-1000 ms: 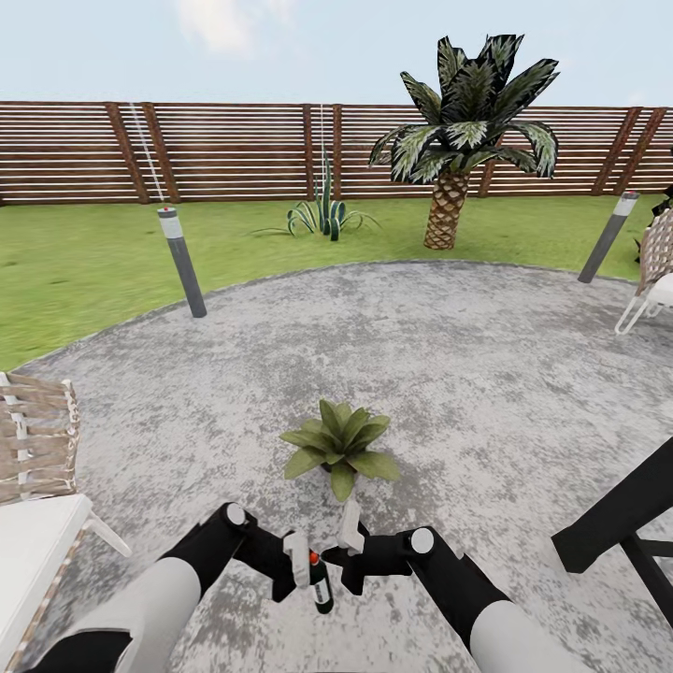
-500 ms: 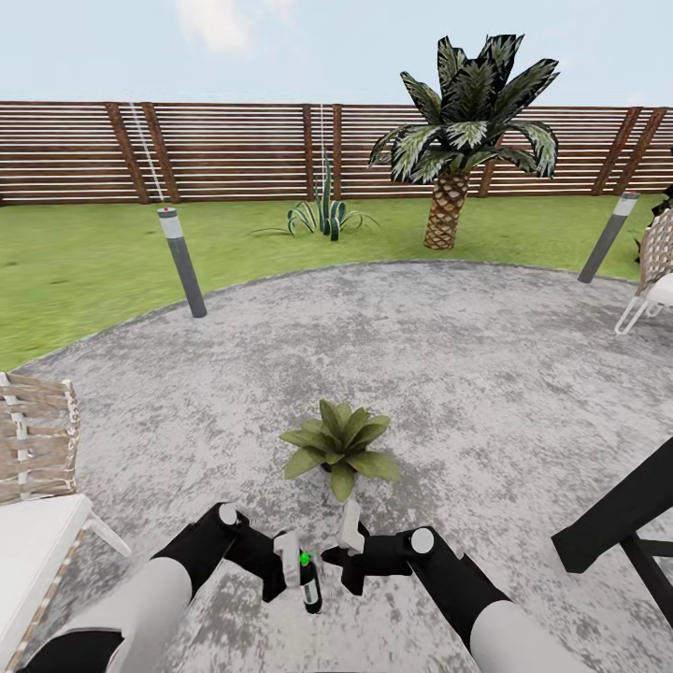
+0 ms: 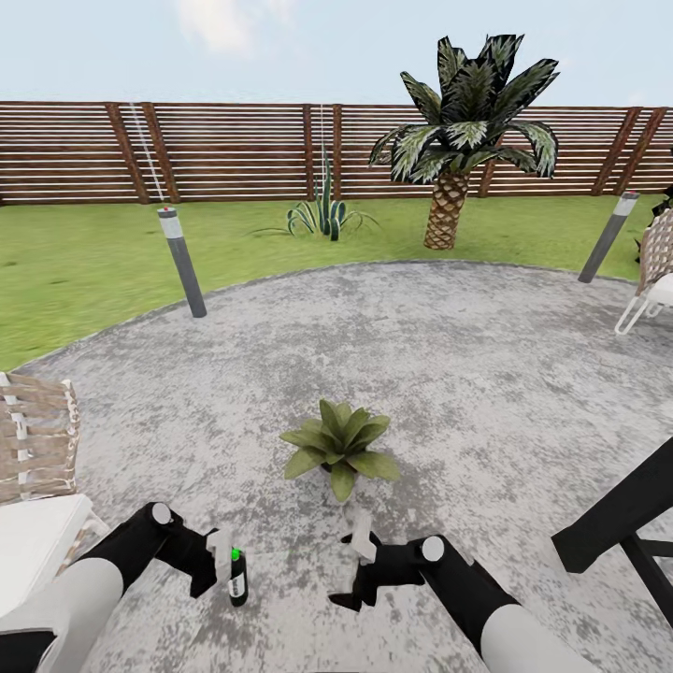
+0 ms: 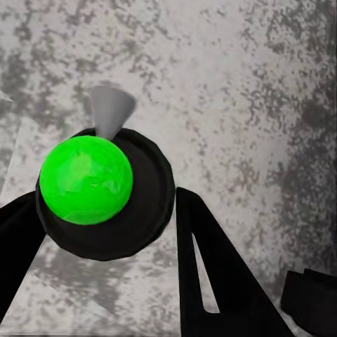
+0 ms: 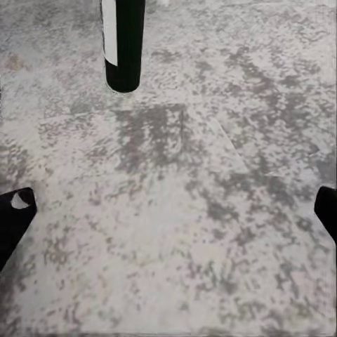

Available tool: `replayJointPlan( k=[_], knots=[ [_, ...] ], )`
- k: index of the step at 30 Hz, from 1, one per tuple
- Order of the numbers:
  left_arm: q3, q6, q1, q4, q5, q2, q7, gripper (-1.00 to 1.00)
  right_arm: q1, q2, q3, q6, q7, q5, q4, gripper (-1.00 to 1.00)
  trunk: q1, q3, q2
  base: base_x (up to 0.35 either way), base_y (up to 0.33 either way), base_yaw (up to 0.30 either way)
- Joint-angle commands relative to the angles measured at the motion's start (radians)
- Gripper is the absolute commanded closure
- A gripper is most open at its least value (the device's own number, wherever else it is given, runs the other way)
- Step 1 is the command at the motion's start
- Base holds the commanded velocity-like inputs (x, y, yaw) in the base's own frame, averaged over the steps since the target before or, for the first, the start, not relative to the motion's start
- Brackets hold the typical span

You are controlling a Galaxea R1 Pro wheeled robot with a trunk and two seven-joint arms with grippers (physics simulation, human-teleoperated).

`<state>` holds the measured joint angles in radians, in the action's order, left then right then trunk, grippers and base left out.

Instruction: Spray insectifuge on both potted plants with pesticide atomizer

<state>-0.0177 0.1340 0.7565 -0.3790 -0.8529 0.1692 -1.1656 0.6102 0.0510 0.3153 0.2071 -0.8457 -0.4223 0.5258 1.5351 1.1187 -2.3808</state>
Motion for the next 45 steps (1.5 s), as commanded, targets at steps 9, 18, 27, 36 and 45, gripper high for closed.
replayJointPlan(
  k=[9, 18, 27, 36, 45],
  knots=[
    [-0.055, -0.007, 0.005, 0.0, 0.0, -0.01, 0.126, 1.0, 0.0, -0.102, 0.0, 0.015, 0.442, -0.004, -0.389, -1.0, 0.0, 0.001, 0.0, 0.0, 0.0, 0.0],
    [-0.266, -0.162, 0.019, -0.001, 0.002, -0.039, 0.228, 1.0, -0.079, -0.103, -0.015, 0.022, 0.882, 0.238, -0.496, -1.0, 0.0, 0.001, 0.0, 0.0, 0.0, 0.0],
    [-0.269, -0.552, 0.103, 0.0, 0.002, -0.145, 0.369, 1.0, -0.099, -0.105, -0.017, 0.022, 0.996, 0.666, -0.499, -1.0, 0.0, 0.001, 0.0, 0.0, 0.0, 0.0],
    [-0.267, -0.78, 0.144, -0.102, 0.003, -0.143, 0.368, 1.0, -0.127, -0.112, -0.018, 0.024, 1.0, 0.669, -0.5, -1.0, 0.0, 0.001, 0.0, 0.0, 0.0, 0.0],
    [-0.249, -0.988, 0.157, -0.152, -0.011, -0.145, 0.209, 1.0, -0.135, -0.109, -0.018, 0.028, 0.999, 0.672, -0.498, -1.0, 0.0, 0.001, 0.0, 0.033, 0.0, 0.0]
  ],
)
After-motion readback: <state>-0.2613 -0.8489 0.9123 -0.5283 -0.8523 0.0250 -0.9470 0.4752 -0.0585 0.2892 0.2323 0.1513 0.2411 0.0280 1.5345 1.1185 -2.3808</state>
